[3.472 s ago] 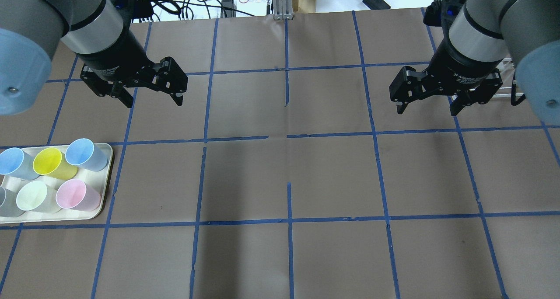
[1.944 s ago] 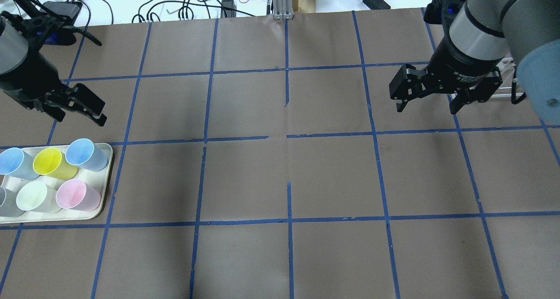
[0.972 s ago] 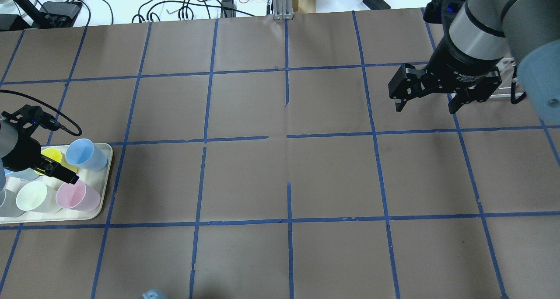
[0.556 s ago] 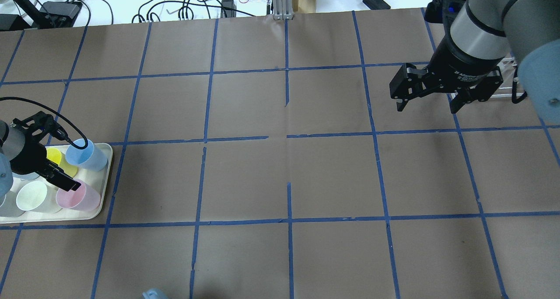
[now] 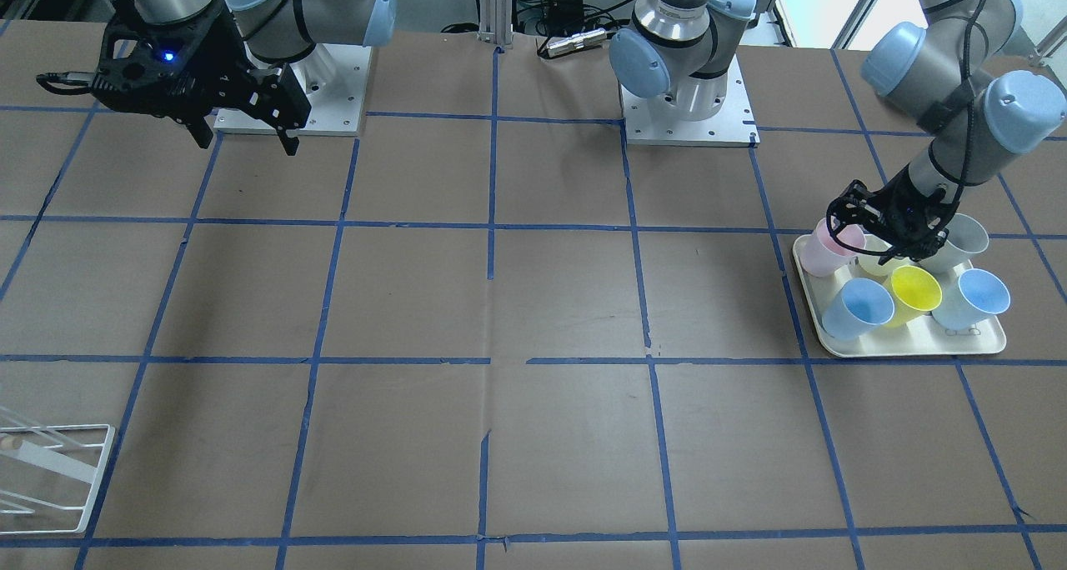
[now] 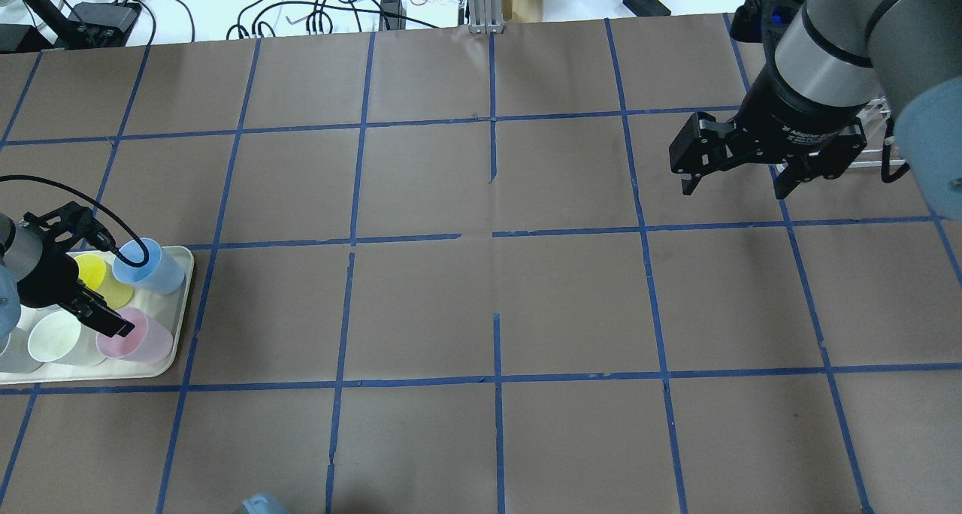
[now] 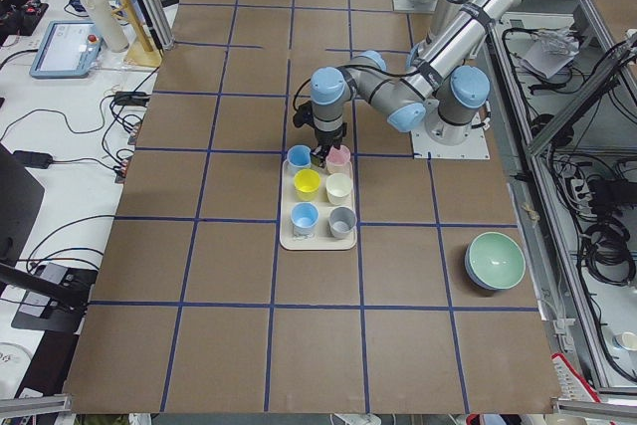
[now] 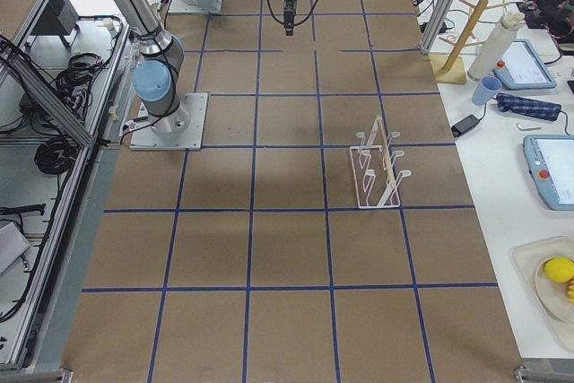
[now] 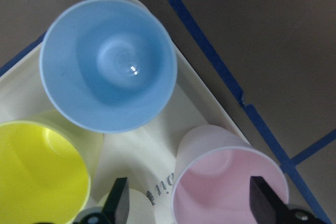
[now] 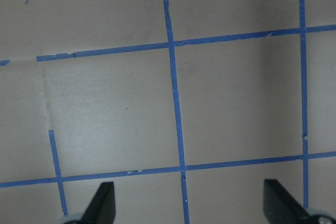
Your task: Transfer IKEA cup to right arm and place on rack
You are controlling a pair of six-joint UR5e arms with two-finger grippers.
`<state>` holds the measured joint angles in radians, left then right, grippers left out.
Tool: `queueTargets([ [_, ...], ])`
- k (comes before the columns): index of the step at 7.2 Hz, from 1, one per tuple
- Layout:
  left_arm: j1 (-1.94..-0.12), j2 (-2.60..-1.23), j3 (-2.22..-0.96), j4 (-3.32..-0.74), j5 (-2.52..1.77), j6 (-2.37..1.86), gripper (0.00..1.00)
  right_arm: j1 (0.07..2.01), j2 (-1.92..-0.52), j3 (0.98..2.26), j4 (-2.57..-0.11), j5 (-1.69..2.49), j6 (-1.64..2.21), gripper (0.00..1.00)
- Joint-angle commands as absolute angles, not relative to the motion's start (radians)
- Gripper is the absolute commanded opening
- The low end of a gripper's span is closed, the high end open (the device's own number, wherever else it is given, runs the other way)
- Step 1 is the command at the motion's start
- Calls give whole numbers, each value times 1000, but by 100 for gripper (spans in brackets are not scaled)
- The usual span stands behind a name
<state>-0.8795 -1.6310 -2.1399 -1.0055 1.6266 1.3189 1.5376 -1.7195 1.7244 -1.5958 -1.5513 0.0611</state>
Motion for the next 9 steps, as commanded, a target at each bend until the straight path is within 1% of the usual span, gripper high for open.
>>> queueTargets([
  [1,-879,-1649,-2141,-1008,1641,1319,75,1537,-1726,1727,-1601,-1549,66,100],
  [2,-879,-1658,-2141,-1008,1641,1319,73,1537,-1726,1727,-1606,-1543,66,100],
  [3,-879,-1661,-2141,-1008,1641,1319,60,1537,-1727,1727,-1602,-1542,67,100],
  [4,-879,-1667,-2141,-1008,1643,1319,55,1537,-1726,1727,-1598,-1542,58,100],
  [6,-873,-1674,-2138,-1008,1641,1319,15,1536,-1726,1726,-1605,-1542,58,100],
  [7,-864,-1678,-2134,-1008,1641,1319,0,1536,-1724,1726,-1602,-1542,58,100],
  [9,-862,-1677,-2129,-1009,1646,1318,0,1537,-1730,1726,-1586,-1542,67,100],
])
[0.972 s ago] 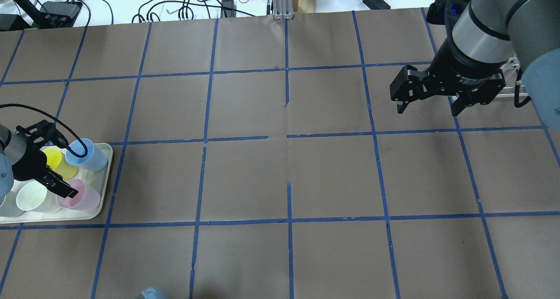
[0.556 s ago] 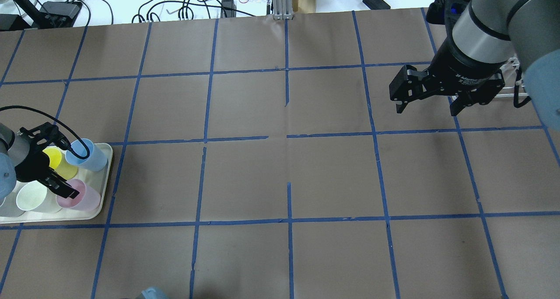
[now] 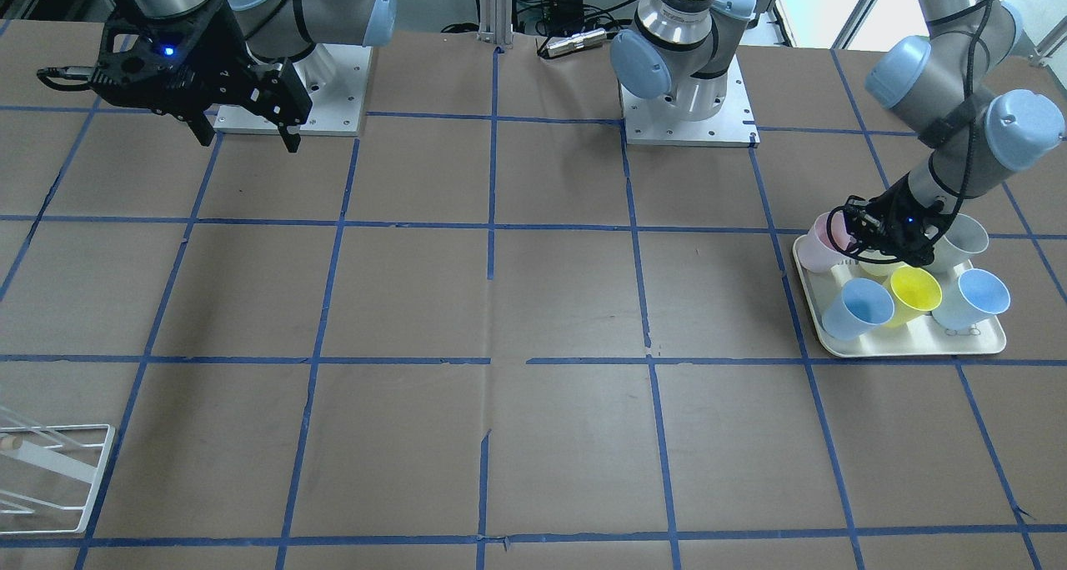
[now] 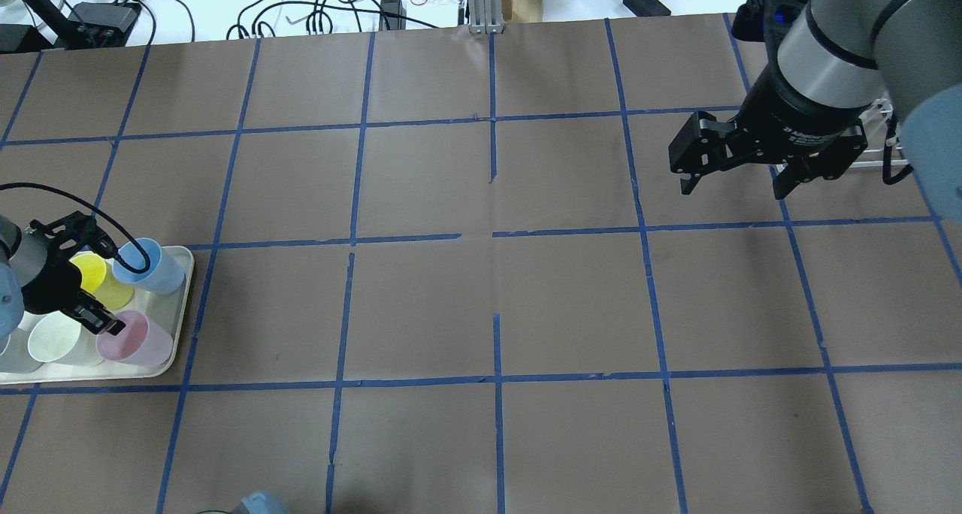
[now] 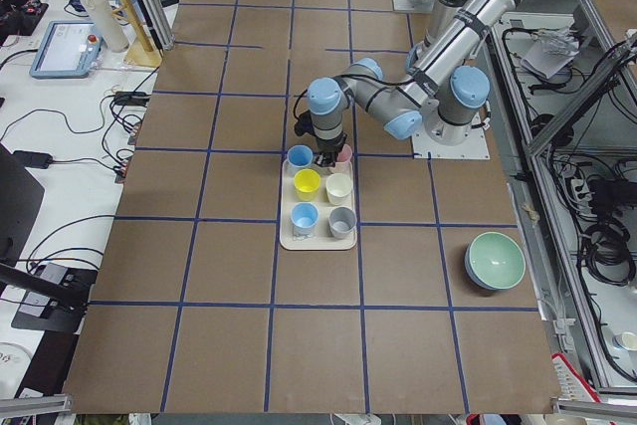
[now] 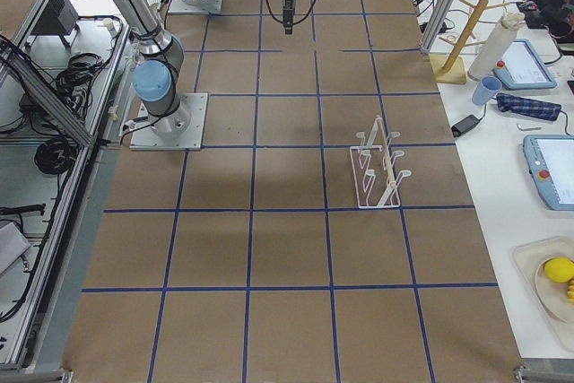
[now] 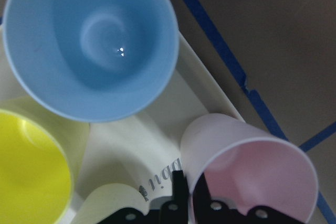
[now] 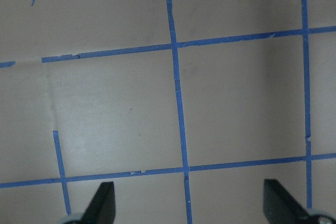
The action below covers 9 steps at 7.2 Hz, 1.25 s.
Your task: Transfer IKEA cup to right arm and place on rack
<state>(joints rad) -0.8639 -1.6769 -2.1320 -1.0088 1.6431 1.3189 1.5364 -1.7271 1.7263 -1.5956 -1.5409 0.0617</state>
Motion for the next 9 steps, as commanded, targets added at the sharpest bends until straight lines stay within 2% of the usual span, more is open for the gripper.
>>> queueTargets([
  [1,-862,-1663,-2129,-1017,1646,1310,0,1539,-1752,1727,-1582,-1546,67,100],
  [3,-874,-1617,-2091,-1156,1634,1251,0,1540,-1761,1727,-1543,-1537,63,100],
  [6,-909,-1617,-1900,-1505,1474,1065,0,1540,-1764,1720,-1545,-1493,63,100],
  [9,-1067,-1609,-1752,-1765,1130,681,0,1529,-1763,1695,-1545,-1016,66,100],
])
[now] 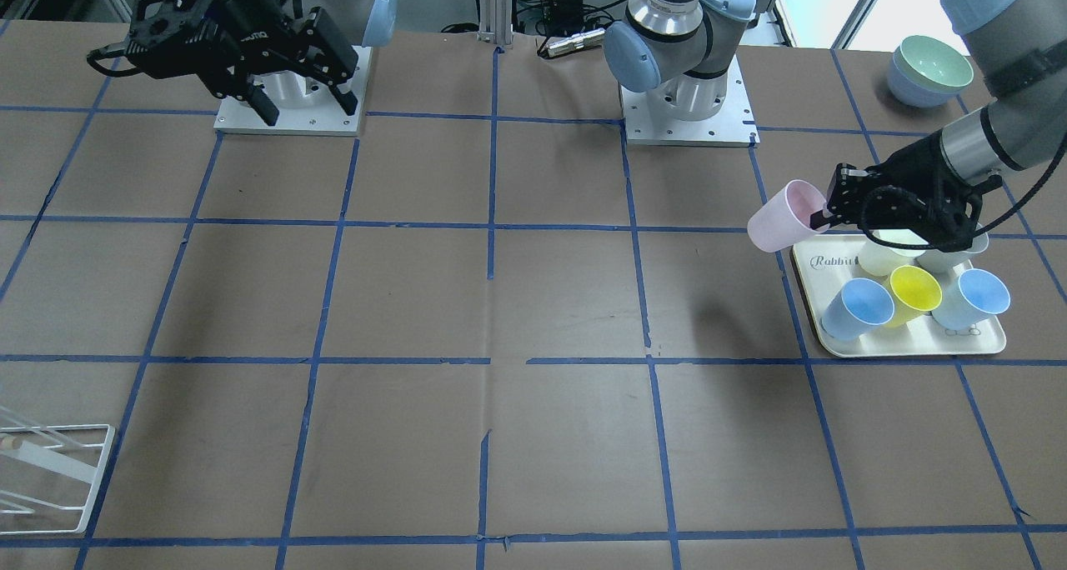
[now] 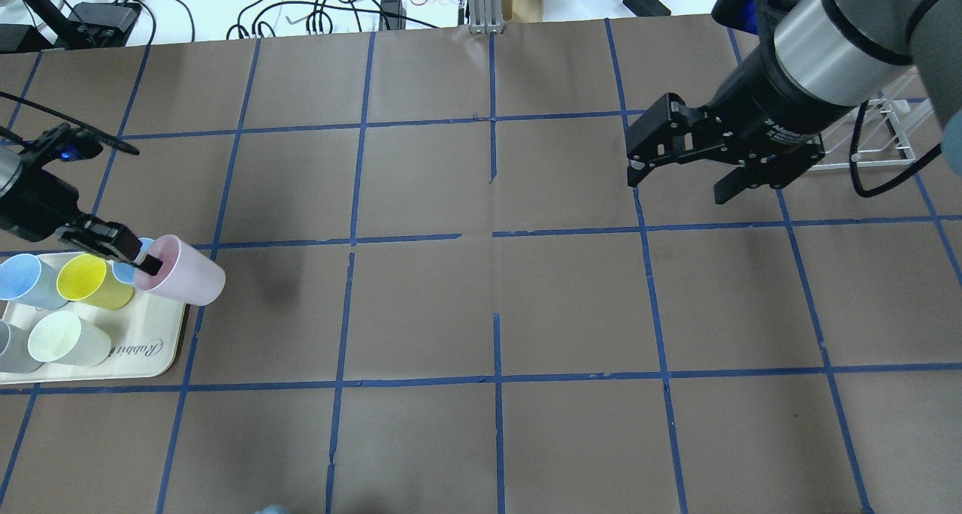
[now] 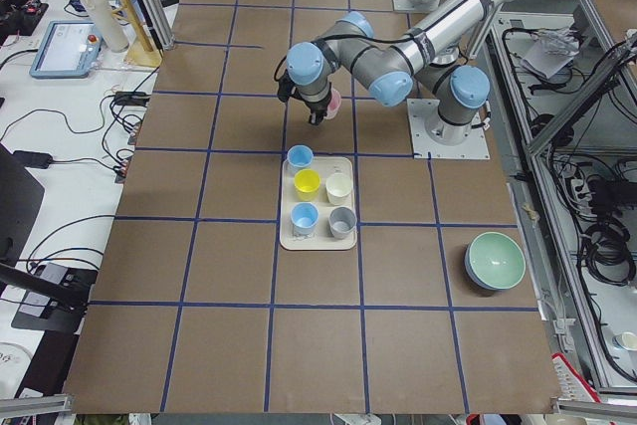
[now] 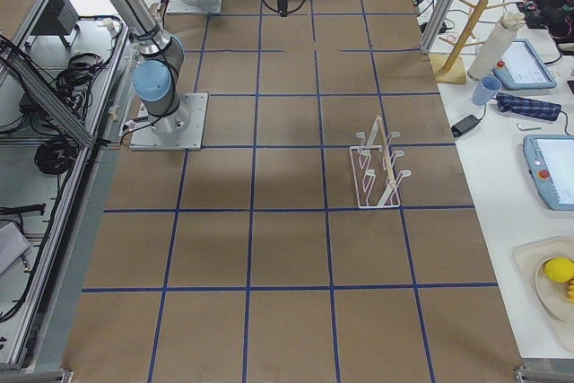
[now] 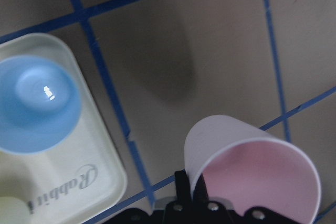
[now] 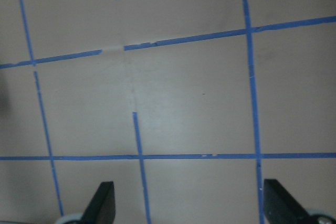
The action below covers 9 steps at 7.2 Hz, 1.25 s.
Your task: Transfer IKEA cup to right arm and place on rack
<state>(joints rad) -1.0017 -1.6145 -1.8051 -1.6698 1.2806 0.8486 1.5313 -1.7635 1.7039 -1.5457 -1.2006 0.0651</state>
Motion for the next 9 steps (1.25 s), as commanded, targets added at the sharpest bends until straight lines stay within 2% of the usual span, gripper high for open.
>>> queueTargets([
  [1,-1112,-1592,-1749,-1804,1006,590,0,1528,-1761,1697,-1545,-859,67,100],
  [4,-1129,-1493,-1738,-2029,641,561,0,1423,-1759,1709,-1380,-393,60,100],
  [9,-1345,-1445,-1740,-2045,229,451,0,1376,-1735,1841,-1336,9,-15,100],
])
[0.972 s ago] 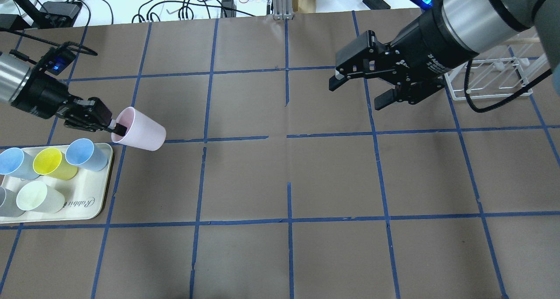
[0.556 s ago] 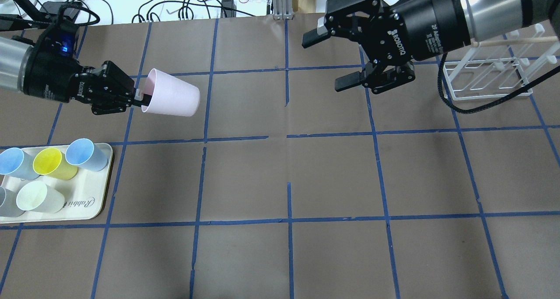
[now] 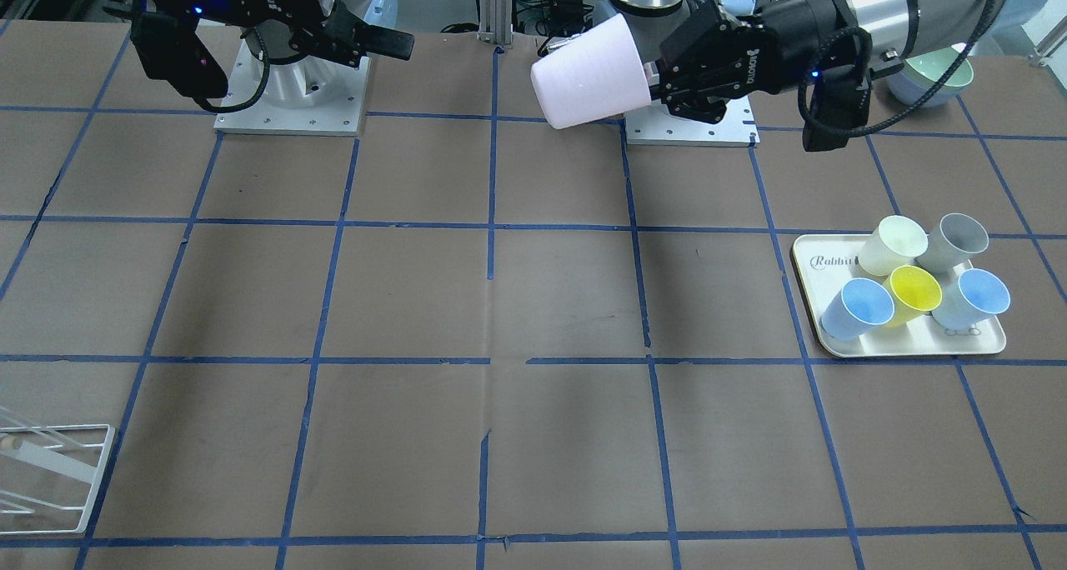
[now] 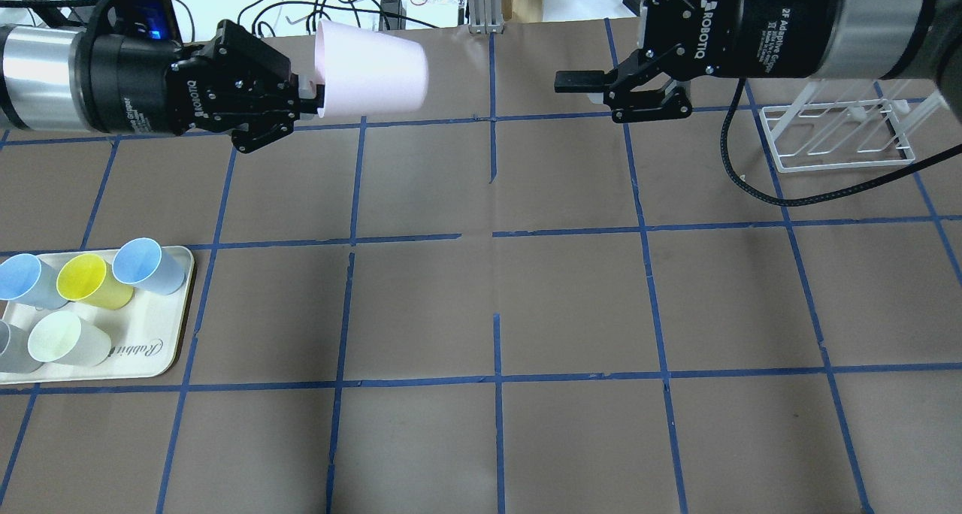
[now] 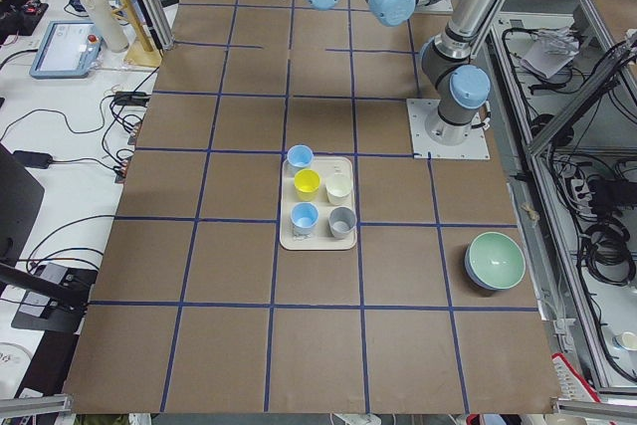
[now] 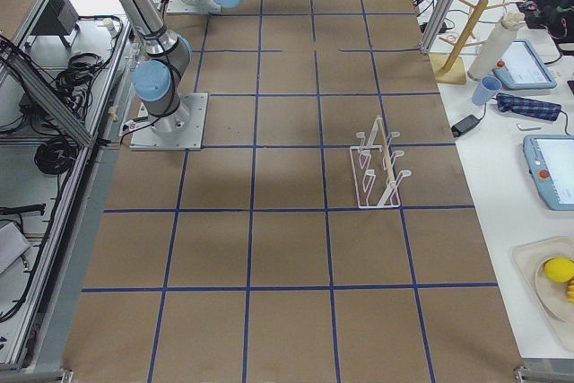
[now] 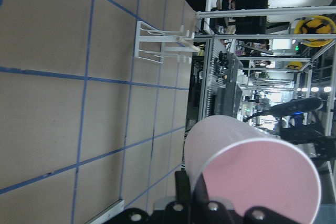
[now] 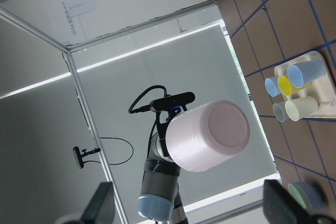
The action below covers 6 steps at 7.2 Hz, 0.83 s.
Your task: Transfer IKEA cup to right arm and place on rack
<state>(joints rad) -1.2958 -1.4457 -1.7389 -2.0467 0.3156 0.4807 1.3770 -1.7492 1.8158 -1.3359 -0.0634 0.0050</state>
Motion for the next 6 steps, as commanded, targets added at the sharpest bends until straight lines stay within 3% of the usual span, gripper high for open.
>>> queueTargets([
  [1,-1376,-1439,-1738,-2043,162,416,0,1376,-1711,1841,-1348,20,-46,100],
  [6,-1457,-1440,-1740,-2019,141,402,0,1387,-1713,1842,-1339,115,-169,100],
])
